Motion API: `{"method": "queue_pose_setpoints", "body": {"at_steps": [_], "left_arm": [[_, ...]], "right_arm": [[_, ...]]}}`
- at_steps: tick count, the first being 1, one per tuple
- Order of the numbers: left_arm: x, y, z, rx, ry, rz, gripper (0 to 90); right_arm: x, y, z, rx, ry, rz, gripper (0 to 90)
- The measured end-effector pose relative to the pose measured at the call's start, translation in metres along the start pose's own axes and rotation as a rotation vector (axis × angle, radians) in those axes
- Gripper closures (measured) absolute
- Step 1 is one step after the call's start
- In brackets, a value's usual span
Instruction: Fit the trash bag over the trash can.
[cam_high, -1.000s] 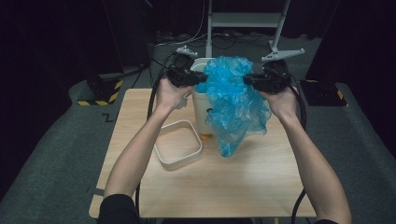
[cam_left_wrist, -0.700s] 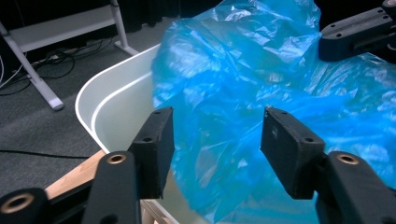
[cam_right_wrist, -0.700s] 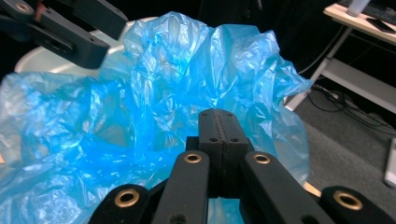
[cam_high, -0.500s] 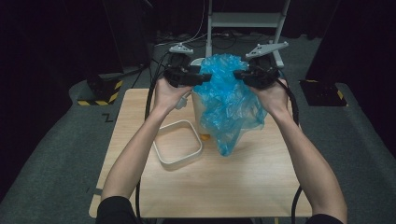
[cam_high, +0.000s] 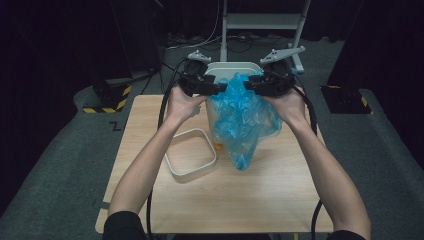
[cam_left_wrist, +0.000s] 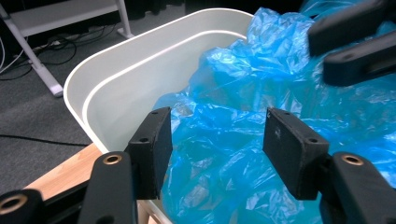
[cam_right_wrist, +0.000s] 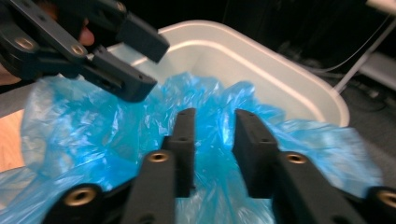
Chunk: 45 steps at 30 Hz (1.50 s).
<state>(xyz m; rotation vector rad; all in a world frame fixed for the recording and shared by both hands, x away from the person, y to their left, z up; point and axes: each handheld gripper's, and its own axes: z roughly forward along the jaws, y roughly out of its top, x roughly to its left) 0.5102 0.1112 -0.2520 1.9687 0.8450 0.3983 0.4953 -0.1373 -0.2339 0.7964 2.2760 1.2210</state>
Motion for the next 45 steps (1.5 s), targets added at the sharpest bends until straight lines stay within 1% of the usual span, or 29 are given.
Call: {"method": "queue_pose_setpoints", "body": {"at_steps": [2,4,6,8,9,12,15,17,21,24,25,27,29,30,31,32,34,36,38,40,43,45], "left_arm": [[-0.002,0.0,-0.004,-0.018,-0.016,-0.003,40.5],[-0.004,0.001,-0.01,-0.026,-0.018,0.004,39.7],[-0.006,0.001,-0.015,-0.031,-0.02,0.005,38.7],[-0.009,-0.003,-0.02,-0.045,-0.041,-0.008,38.3],[-0.01,-0.005,-0.022,-0.048,-0.048,-0.012,38.0],[-0.015,-0.012,-0.027,-0.051,-0.077,-0.008,36.4],[-0.022,-0.016,-0.031,-0.05,-0.09,0.002,35.5],[-0.027,-0.017,-0.033,-0.043,-0.1,0.017,35.4],[-0.037,-0.016,-0.032,-0.023,-0.115,0.049,36.0],[-0.041,-0.016,-0.024,0.025,-0.119,0.058,38.5],[-0.042,-0.016,-0.021,0.036,-0.119,0.063,40.4],[-0.043,-0.017,-0.018,0.047,-0.118,0.072,46.8],[-0.044,-0.018,-0.017,0.031,-0.114,0.073,54.5],[-0.044,-0.018,-0.016,0.028,-0.108,0.079,58.0],[-0.044,-0.019,-0.015,0.021,-0.103,0.082,61.0],[-0.045,-0.019,-0.015,0.016,-0.107,0.082,62.6],[-0.045,-0.02,-0.017,0.013,-0.11,0.092,65.0],[-0.047,-0.019,-0.02,0.004,-0.111,0.103,69.7],[-0.048,-0.018,-0.023,0.003,-0.114,0.114,74.0],[-0.049,-0.017,-0.025,-0.002,-0.12,0.118,79.0],[-0.045,-0.015,-0.027,-0.006,-0.138,0.102,84.2],[-0.042,-0.013,-0.029,-0.012,-0.136,0.1,86.7]], "right_arm": [[-0.001,0.0,-0.01,-0.021,-0.029,-0.002,59.4],[-0.005,-0.002,-0.02,-0.043,-0.04,0.014,57.6],[-0.011,-0.005,-0.027,-0.048,-0.052,0.036,57.4],[-0.016,-0.011,-0.032,-0.053,-0.065,0.049,58.6],[-0.018,-0.015,-0.034,-0.049,-0.063,0.06,59.2],[-0.024,-0.022,-0.035,-0.033,-0.057,0.081,60.9],[-0.028,-0.024,-0.035,-0.04,-0.041,0.102,62.7],[-0.028,-0.025,-0.033,-0.038,-0.035,0.102,63.7],[-0.025,-0.025,-0.028,-0.025,-0.019,0.102,67.4],[-0.024,-0.025,-0.022,-0.021,0.001,0.093,71.3],[-0.024,-0.026,-0.02,-0.017,0.01,0.097,72.3],[-0.023,-0.029,-0.017,-0.013,0.002,0.093,74.9],[-0.023,-0.032,-0.018,-0.011,0.0,0.098,76.3],[-0.024,-0.033,-0.019,-0.014,-0.001,0.099,78.0],[-0.024,-0.033,-0.02,-0.017,0.0,0.098,80.0],[-0.024,-0.033,-0.021,-0.019,-0.001,0.1,81.9],[-0.021,-0.032,-0.022,-0.019,-0.013,0.079,84.9],[-0.018,-0.03,-0.023,-0.012,-0.029,0.048,86.0],[-0.014,-0.028,-0.025,-0.011,-0.045,0.02,90.0],[-0.013,-0.028,-0.025,-0.005,-0.04,0.014,90.0],[-0.013,-0.027,-0.025,-0.004,-0.039,0.01,90.0],[-0.013,-0.026,-0.025,-0.011,-0.037,0.014,90.0]]}}
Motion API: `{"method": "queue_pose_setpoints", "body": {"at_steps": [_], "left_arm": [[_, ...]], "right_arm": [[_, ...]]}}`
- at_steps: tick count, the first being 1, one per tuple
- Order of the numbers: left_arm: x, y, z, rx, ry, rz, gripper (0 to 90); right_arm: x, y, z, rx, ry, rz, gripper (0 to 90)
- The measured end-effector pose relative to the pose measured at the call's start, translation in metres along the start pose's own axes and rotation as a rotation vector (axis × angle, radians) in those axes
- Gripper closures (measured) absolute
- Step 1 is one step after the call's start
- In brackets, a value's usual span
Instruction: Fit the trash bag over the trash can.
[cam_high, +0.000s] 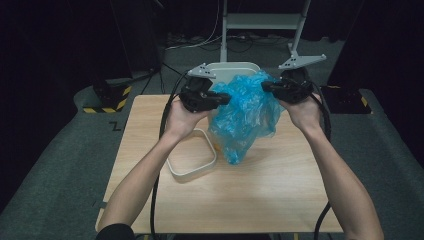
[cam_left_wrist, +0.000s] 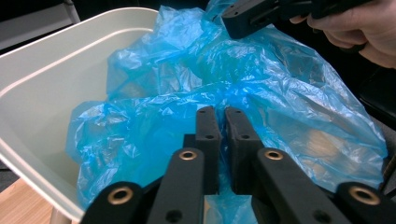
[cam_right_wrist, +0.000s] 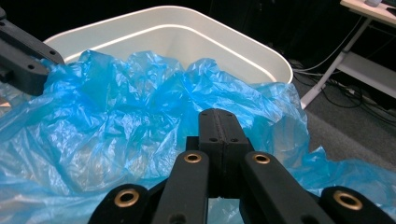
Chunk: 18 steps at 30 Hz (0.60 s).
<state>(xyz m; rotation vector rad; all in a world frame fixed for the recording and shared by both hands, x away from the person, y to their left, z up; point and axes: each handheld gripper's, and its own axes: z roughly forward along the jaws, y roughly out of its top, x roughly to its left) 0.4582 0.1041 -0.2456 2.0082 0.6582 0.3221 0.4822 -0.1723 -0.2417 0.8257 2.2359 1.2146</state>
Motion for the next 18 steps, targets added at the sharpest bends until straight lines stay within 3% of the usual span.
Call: {"method": "queue_pose_setpoints", "body": {"at_steps": [12,18], "left_arm": [[0.025,0.006,-0.015,-0.011,0.041,-0.041,88.8],[0.042,0.008,-0.009,0.063,0.113,-0.042,88.8]], "right_arm": [[0.004,0.011,0.006,-0.033,0.014,-0.004,90.0],[0.007,0.019,0.016,-0.03,0.025,0.002,90.0]]}}
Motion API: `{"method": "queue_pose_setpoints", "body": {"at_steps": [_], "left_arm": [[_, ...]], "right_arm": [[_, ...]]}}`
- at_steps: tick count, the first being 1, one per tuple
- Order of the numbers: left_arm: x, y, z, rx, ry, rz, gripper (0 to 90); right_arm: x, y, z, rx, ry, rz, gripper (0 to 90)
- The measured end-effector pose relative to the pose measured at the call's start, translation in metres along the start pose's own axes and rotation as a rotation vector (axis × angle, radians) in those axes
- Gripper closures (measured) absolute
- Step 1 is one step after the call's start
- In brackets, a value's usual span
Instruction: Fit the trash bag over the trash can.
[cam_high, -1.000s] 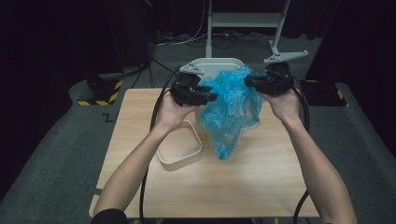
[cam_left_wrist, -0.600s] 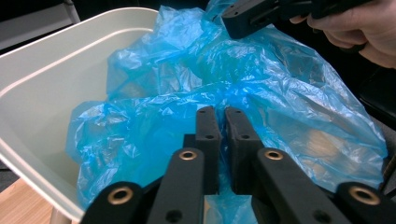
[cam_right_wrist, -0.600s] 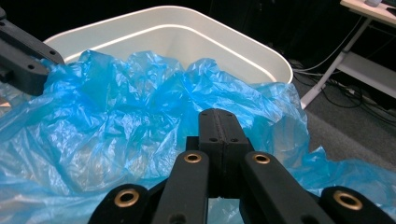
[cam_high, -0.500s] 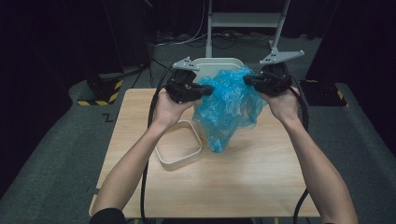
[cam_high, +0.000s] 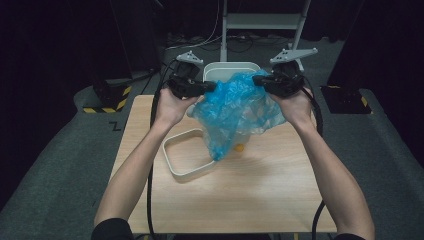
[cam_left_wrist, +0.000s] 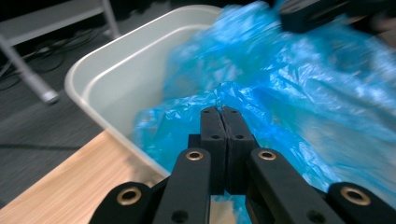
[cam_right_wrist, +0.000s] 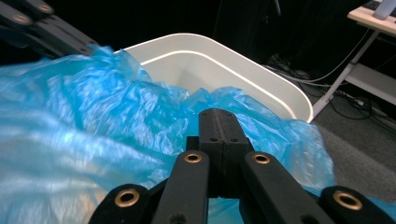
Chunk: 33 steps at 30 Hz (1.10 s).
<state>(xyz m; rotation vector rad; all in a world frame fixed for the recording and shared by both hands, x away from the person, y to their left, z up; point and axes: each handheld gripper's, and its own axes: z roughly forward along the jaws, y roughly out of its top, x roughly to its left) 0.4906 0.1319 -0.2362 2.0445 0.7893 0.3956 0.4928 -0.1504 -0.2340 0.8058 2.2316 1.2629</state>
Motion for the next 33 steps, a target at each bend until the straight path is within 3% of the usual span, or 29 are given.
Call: {"method": "queue_pose_setpoints", "body": {"at_steps": [5,8,12,17,20,24,27,30,33], "left_arm": [[0.006,0.0,0.006,0.019,0.058,0.011,88.7],[0.007,0.0,0.008,0.011,0.063,0.008,87.2],[0.009,0.0,0.003,-0.031,0.032,-0.067,65.9],[0.0,0.0,-0.017,-0.117,-0.005,-0.1,45.9],[-0.012,-0.002,-0.027,-0.14,-0.016,-0.078,41.3],[-0.027,-0.008,-0.03,-0.113,-0.025,-0.052,40.2],[-0.029,-0.013,-0.029,-0.117,-0.049,-0.065,40.0],[-0.034,-0.017,-0.033,-0.148,-0.103,-0.08,39.3],[-0.044,-0.016,-0.036,-0.155,-0.092,-0.054,38.8]], "right_arm": [[0.0,0.001,0.012,0.016,-0.009,0.003,90.0],[-0.003,-0.001,0.02,0.034,-0.019,0.015,90.0],[-0.004,-0.004,0.026,0.042,-0.02,0.029,90.0],[-0.002,-0.006,0.026,0.042,-0.029,0.034,90.0],[-0.002,-0.006,0.026,0.042,-0.032,0.038,90.0],[0.0,-0.006,0.026,0.039,-0.032,0.032,90.0],[0.001,-0.005,0.025,0.037,-0.034,0.033,90.0],[0.001,-0.005,0.023,0.042,-0.04,0.038,90.0],[0.001,-0.005,0.023,0.047,-0.046,0.04,90.0]]}}
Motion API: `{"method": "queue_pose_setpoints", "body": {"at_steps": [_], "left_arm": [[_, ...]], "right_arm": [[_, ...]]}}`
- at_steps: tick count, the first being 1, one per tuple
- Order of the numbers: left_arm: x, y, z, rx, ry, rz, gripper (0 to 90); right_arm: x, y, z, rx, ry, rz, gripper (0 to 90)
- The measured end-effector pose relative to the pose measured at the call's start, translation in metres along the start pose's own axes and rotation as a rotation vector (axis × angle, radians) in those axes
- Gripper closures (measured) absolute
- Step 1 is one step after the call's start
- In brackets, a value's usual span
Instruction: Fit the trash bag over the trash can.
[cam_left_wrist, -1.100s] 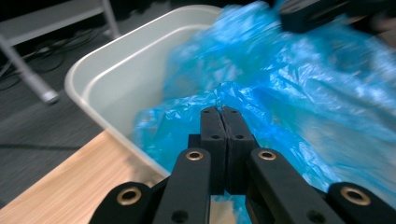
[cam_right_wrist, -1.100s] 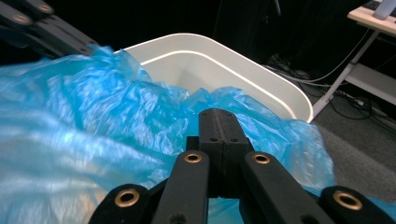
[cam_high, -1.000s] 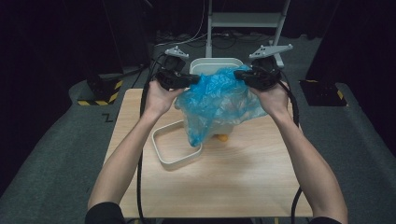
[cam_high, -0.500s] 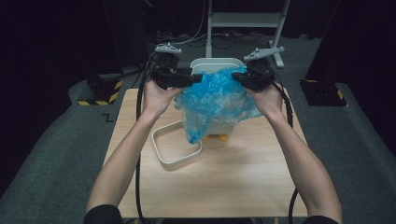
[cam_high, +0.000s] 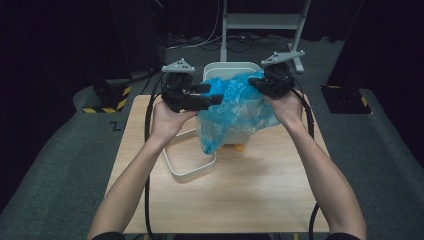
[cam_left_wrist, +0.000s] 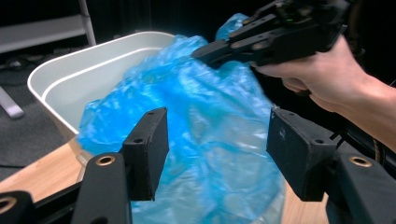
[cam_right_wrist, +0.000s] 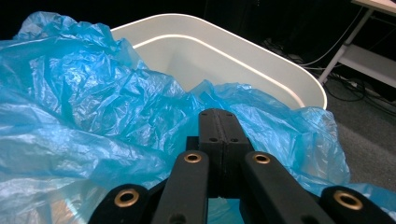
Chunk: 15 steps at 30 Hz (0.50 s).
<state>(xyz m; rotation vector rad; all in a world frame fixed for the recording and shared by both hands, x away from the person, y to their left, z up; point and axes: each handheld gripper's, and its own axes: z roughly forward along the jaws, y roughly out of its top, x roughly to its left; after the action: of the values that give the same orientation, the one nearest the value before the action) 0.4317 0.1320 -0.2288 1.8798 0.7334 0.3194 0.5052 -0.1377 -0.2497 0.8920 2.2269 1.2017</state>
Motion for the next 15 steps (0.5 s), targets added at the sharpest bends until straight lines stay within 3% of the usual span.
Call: {"method": "queue_pose_setpoints", "body": {"at_steps": [5,8,11,15], "left_arm": [[0.0,-0.003,0.01,0.032,0.012,-0.01,39.4],[0.002,-0.006,0.015,0.045,0.02,-0.005,52.8],[0.006,-0.006,0.018,0.048,-0.001,-0.003,71.1],[0.008,-0.007,0.016,0.045,0.023,0.017,86.7]], "right_arm": [[0.002,0.001,0.003,0.0,0.001,0.003,90.0],[0.003,0.0,0.004,-0.001,0.003,0.002,89.4],[0.003,0.001,0.002,-0.005,0.005,0.001,84.4],[0.004,0.001,-0.005,-0.042,-0.008,-0.008,64.6]]}}
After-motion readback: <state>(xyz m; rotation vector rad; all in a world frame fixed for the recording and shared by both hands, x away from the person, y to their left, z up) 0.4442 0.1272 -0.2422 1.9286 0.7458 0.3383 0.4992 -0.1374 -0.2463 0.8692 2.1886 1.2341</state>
